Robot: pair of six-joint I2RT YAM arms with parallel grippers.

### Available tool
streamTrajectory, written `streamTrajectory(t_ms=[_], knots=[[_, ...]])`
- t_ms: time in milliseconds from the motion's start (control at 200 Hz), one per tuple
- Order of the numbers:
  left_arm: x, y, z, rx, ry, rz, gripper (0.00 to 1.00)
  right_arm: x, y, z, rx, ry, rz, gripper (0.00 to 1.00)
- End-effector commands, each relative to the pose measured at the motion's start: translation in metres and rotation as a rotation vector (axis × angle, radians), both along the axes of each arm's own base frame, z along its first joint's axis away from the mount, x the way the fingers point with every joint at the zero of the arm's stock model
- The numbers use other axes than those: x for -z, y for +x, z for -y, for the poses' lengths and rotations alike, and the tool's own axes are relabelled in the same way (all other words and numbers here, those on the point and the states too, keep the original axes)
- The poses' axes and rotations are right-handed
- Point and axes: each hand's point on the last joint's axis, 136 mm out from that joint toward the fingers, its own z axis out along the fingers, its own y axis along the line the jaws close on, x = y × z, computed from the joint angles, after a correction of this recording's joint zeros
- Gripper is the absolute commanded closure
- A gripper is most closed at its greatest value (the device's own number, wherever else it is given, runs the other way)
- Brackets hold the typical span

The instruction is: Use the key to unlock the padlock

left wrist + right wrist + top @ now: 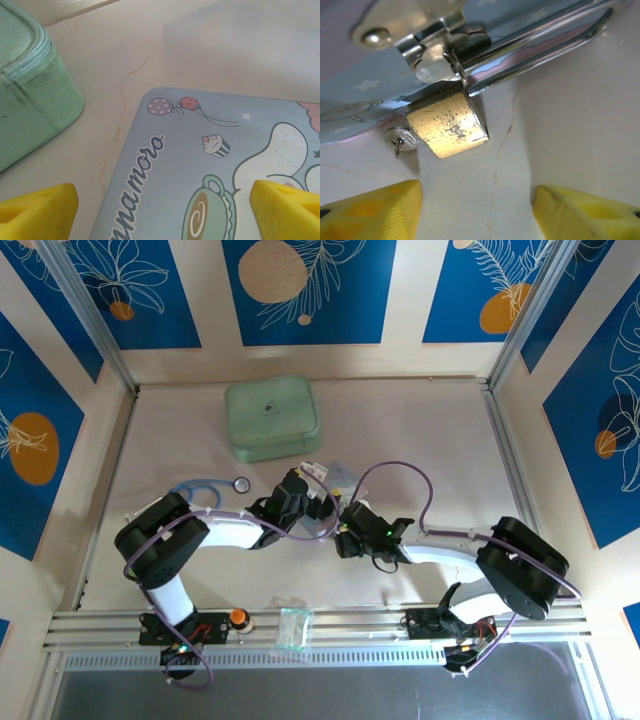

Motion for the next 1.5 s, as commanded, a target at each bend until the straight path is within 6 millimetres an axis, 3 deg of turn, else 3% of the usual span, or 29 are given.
streamTrajectory(t_ms=[0, 70, 225, 315, 485, 670, 825, 916, 1251, 1496], knots=[[0.1, -0.044, -0.041, 0.059, 0.294, -0.249, 0.11, 0.002, 0.026, -0.023, -0.047, 0.059, 0.12, 0.4], [0.104, -0.045, -0.041, 0.062, 0.302, -0.253, 0.12, 0.005, 0.033, -0.025, -0.039, 0.061, 0.152, 0.44], [0.11, -0.046, -0.043, 0.068, 0.317, -0.262, 0.12, 0.001, 0.038, -0.05, -0.057, 0.133, 0.195, 0.49], [0.113, -0.049, -0.043, 0.081, 0.32, -0.265, 0.12, 0.006, 0.045, -0.048, -0.016, 0.101, 0.193, 0.52], [0.122, -0.056, -0.047, 0.091, 0.319, -0.285, 0.15, 0.014, 0.058, -0.017, 0.201, 0.115, 0.104, 0.68], [0.126, -0.055, -0.061, 0.06, 0.37, -0.27, 0.15, 0.011, 0.049, 0.013, 0.239, 0.045, 0.073, 0.69], [0.124, -0.056, -0.056, 0.071, 0.344, -0.269, 0.15, 0.021, 0.05, 0.039, 0.316, 0.039, -0.001, 0.7], [0.122, -0.055, -0.057, 0.067, 0.343, -0.269, 0.15, 0.021, 0.051, 0.041, 0.317, 0.08, -0.012, 0.7], [0.122, -0.053, -0.06, 0.053, 0.364, -0.262, 0.15, -0.007, 0.058, 0.066, 0.405, -0.072, 0.113, 0.69], [0.119, -0.05, -0.06, 0.043, 0.362, -0.254, 0.14, -0.015, 0.056, 0.03, 0.222, 0.009, 0.139, 0.69]])
